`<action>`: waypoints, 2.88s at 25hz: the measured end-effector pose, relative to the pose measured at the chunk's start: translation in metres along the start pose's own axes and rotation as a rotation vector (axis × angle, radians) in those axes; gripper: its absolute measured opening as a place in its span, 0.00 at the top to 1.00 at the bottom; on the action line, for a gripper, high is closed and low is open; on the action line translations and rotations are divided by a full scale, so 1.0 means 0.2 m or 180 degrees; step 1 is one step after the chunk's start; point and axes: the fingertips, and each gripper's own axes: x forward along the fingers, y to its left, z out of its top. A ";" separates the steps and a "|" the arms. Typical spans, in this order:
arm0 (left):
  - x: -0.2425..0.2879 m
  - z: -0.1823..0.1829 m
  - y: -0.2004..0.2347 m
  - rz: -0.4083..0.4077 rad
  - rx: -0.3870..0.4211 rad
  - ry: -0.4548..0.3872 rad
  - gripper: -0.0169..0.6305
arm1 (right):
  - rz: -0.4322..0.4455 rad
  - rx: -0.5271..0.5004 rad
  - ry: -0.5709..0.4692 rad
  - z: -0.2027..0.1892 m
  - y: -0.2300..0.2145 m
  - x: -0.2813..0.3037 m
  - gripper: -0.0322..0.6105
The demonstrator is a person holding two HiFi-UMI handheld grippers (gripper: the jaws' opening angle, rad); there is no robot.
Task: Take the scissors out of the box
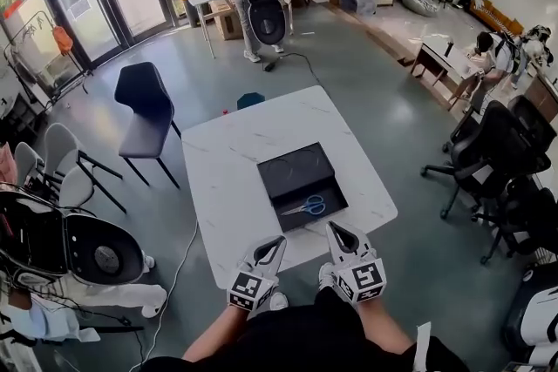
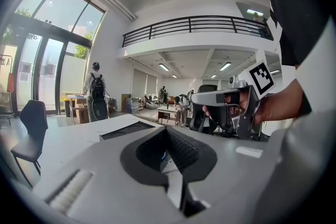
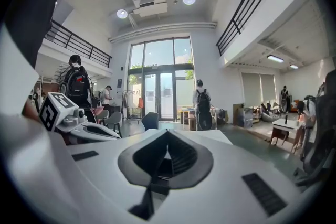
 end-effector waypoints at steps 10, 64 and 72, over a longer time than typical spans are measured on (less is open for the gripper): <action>0.30 0.06 0.05 0.0406 -0.0020 0.0121 0.96 | 0.0484 -0.0257 0.0051 -0.03 -0.31 0.18 0.94; 0.18 -0.11 0.66 0.1782 -0.0919 0.0097 0.96 | 0.2811 -0.2705 0.2623 -1.05 -0.17 0.72 0.76; 0.15 -0.12 0.66 0.1802 -0.0944 0.0109 0.96 | 0.2862 -0.2828 0.3069 -1.18 -0.20 0.70 0.76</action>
